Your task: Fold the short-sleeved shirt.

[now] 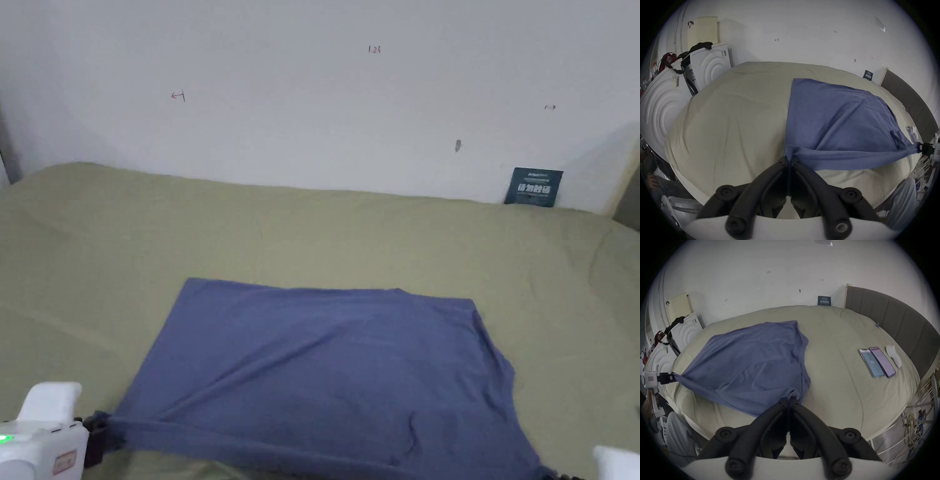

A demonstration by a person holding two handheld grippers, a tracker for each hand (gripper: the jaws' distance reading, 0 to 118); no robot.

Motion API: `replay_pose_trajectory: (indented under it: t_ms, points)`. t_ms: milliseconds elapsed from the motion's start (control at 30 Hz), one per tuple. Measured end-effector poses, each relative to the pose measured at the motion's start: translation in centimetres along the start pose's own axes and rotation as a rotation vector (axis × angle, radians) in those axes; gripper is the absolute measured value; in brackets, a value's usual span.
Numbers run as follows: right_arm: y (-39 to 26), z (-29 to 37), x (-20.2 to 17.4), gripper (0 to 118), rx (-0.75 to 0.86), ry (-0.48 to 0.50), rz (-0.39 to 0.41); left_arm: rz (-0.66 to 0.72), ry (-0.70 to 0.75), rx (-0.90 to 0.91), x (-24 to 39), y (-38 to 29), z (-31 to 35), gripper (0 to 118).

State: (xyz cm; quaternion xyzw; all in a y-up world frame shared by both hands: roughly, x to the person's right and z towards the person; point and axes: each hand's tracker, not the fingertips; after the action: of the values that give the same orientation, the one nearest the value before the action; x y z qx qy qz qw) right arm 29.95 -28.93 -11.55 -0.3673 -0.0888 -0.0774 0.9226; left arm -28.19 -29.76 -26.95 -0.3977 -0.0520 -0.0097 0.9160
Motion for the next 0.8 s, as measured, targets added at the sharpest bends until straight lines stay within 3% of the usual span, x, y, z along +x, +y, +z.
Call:
replay_pose_trajectory:
  t_ms: [333, 367, 400, 433, 467, 500, 533, 633, 700, 733, 767, 800]
  points:
    - [-2.2, -0.1, -0.1, 4, -0.036, 0.0, 0.008, -0.029, -0.001, -0.027, 0.3, -2.7, 0.8, 1]
    - [-2.2, -0.1, 0.0, 16, -0.045, 0.007, 0.0, -0.02, -0.006, -0.032, 0.3, -2.7, 0.7, 7]
    - [-2.2, 0.0, -0.1, 44, -0.048, 0.007, -0.001, -0.002, -0.02, -0.045, 0.2, -2.8, 0.7, 26]
    - [-2.1, 0.0, -0.2, 87, -0.046, -0.002, 0.0, -0.004, -0.019, -0.048, 0.2, -2.9, 0.8, 64]
    - [-2.0, 0.0, -0.2, 118, -0.048, -0.004, -0.004, -0.004, -0.019, -0.046, 0.1, -3.2, 0.9, 113]
    - [-2.0, -0.1, -0.1, 115, -0.056, -0.013, -0.005, -0.002, -0.015, -0.046, 0.1, -3.4, 0.9, 118]
    - [-2.3, 0.2, 0.0, 115, 0.031, -0.037, -0.015, 0.004, -0.011, -0.004, 0.0, -3.6, 1.7, 117]
    - [-2.5, 0.7, -0.3, 115, -0.008, -0.022, 0.004, 0.068, 0.024, -0.065, -0.3, -4.2, 3.7, 116]
    - [-2.9, 0.9, -0.1, 112, 0.003, -0.017, 0.002, 0.076, 0.009, -0.066, -0.7, -4.1, 3.3, 103]
    - [-1.9, 1.6, -0.3, 103, -0.01, -0.008, -0.006, 0.086, 0.018, -0.058, -0.7, -4.3, 3.7, 85]
    - [-2.0, 1.8, -0.3, 71, -0.017, -0.002, -0.011, 0.088, 0.019, -0.049, -0.7, -4.5, 4.2, 48]
    - [-2.3, 2.0, -0.3, 33, -0.01, 0.002, -0.01, 0.097, 0.024, -0.04, -0.7, -4.6, 4.6, 16]
